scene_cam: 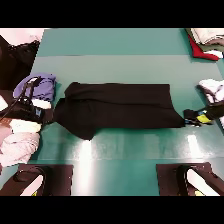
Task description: Fold the shirts.
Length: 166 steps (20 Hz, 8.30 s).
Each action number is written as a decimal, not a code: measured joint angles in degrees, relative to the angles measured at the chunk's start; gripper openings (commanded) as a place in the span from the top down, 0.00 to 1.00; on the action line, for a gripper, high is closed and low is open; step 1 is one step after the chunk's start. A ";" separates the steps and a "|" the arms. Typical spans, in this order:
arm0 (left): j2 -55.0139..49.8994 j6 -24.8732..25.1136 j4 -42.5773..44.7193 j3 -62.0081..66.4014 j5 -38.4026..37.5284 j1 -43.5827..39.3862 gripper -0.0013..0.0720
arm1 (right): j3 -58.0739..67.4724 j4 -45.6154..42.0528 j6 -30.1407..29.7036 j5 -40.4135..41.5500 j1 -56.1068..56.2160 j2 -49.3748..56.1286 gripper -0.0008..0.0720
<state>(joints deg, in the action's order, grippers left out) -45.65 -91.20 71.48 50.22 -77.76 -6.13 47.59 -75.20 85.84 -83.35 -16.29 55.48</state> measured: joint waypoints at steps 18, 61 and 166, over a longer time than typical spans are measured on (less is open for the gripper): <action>-4.26 -0.35 -4.52 0.85 24.96 -3.15 0.95 | 19.08 6.23 -0.07 4.85 -4.48 10.34 0.97; -16.24 -4.66 1.40 1.07 33.79 -0.02 0.94 | 34.88 20.52 -14.67 -1.92 -3.78 48.70 0.61; -17.35 1.44 19.65 43.54 -3.26 -4.15 0.94 | 36.26 41.35 -18.73 29.99 25.35 41.92 0.97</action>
<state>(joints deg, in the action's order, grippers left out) -63.00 -89.76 91.13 93.76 -81.01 -10.28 83.85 -33.85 67.11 -53.36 9.06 97.41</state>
